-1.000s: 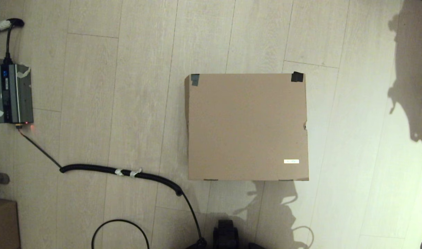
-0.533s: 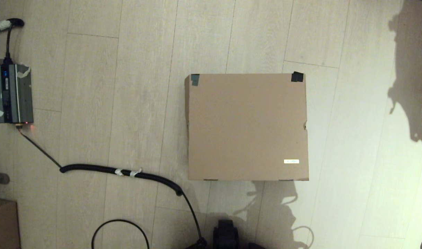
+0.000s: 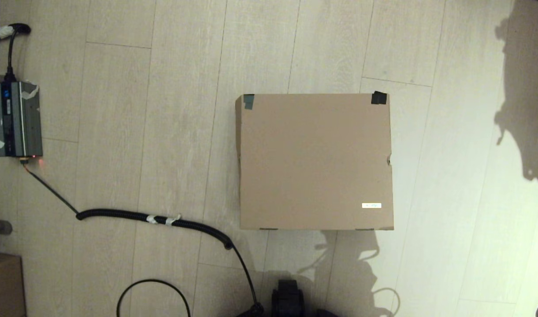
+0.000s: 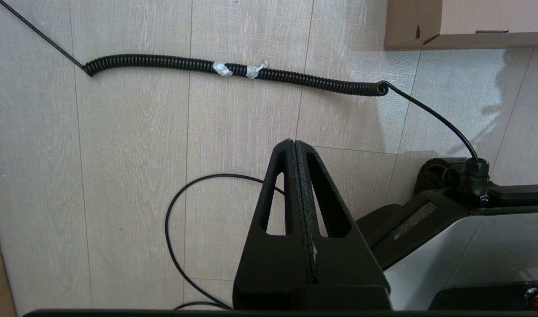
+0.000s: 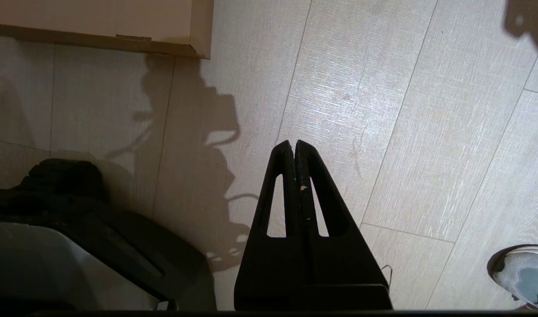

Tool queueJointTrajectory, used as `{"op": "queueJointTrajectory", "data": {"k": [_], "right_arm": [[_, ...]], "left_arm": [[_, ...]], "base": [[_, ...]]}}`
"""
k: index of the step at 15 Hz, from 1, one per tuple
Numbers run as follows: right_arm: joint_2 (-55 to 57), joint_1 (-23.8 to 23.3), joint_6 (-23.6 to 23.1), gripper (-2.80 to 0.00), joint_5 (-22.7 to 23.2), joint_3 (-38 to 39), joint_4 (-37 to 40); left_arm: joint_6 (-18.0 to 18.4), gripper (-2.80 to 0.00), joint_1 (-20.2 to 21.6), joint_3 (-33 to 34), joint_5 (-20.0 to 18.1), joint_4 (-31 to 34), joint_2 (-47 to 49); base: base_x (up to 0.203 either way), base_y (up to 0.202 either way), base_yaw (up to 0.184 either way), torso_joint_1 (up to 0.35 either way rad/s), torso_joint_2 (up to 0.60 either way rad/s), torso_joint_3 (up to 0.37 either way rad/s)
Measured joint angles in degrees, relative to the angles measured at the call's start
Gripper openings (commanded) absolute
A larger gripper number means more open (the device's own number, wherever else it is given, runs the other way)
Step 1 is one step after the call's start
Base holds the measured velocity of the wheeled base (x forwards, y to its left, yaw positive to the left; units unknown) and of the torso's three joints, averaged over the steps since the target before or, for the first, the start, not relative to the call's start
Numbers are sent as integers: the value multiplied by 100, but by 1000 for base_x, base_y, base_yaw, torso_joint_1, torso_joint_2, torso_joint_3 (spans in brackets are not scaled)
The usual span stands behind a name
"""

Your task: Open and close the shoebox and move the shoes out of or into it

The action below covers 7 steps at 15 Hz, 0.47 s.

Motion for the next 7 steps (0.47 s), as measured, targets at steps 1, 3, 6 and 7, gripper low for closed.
{"op": "queueJointTrajectory", "data": {"k": [1, 3, 6, 7], "right_arm": [[0, 0, 39, -280, -26, 0, -3], [0, 0, 229, -280, -75, 0, -22], [2, 0, 322, -280, -81, 0, -15], [2, 0, 391, -280, -75, 0, -22]], "left_arm": [[-2, -280, 0, 0, 0, 1, 1], [0, -280, 0, 0, 2, 2, 1], [0, -280, 0, 0, 2, 2, 1], [0, -280, 0, 0, 2, 2, 1]], "base": [[0, 0, 0, 0, 0, 0], [0, 0, 0, 0, 0, 0], [0, 0, 0, 0, 0, 0], [0, 0, 0, 0, 0, 0]]}}
